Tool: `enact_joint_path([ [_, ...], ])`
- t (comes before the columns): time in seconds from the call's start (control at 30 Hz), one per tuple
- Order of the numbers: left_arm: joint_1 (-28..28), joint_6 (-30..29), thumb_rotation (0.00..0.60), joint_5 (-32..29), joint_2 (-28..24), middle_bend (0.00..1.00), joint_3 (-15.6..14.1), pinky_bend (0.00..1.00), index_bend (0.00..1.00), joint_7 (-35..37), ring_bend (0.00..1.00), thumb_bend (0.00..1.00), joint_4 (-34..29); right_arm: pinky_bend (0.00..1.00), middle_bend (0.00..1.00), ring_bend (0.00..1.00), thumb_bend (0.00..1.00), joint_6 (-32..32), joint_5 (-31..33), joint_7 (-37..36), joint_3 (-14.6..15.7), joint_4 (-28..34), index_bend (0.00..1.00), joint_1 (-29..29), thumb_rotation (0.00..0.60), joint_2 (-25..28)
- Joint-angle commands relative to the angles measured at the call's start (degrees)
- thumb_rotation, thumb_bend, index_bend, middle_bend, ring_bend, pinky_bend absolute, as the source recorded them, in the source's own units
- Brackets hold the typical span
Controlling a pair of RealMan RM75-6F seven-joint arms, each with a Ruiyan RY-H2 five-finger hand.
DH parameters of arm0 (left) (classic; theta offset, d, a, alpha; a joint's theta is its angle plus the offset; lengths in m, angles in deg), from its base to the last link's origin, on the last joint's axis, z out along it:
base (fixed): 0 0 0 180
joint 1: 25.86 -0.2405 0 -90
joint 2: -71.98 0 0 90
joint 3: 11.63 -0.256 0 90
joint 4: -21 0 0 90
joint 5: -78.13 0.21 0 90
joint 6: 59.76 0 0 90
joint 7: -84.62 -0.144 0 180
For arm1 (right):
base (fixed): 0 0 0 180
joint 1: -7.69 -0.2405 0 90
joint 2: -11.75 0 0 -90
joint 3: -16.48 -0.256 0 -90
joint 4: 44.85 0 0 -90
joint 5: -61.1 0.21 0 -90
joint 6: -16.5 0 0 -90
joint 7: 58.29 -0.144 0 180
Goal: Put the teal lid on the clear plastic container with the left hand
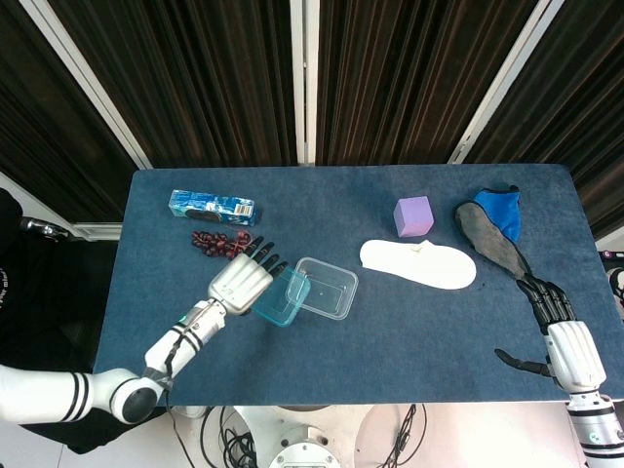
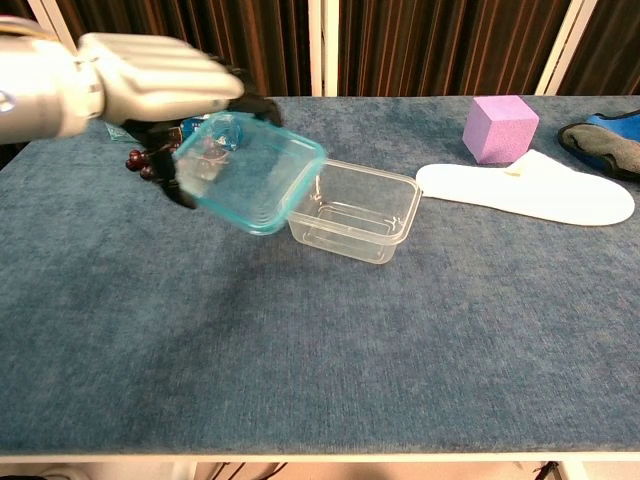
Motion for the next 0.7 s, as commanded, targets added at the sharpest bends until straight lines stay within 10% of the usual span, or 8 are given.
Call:
enact_joint_path([
  [0.03, 6.1, 5.4, 0.599, -5.9, 2.0, 0.20, 1.9, 0.03, 0.32, -3.9, 0.03, 0.29, 2.6, 0.00, 0.00, 0.00, 0.03, -0.2, 0.3, 0.7, 0.0, 0.7, 0.00, 0.1, 0.600, 0.3],
  [0.7, 29.6, 6.9, 0.525, -43.5, 11.1, 0.20, 3.1, 0.02, 0.28, -11.1, 0.03, 0.28, 11.2, 0.00, 0.00, 0.00, 0.03, -2.3, 1.4, 2.3, -0.4, 2.5, 0.00, -0.5, 0.600, 0.9],
])
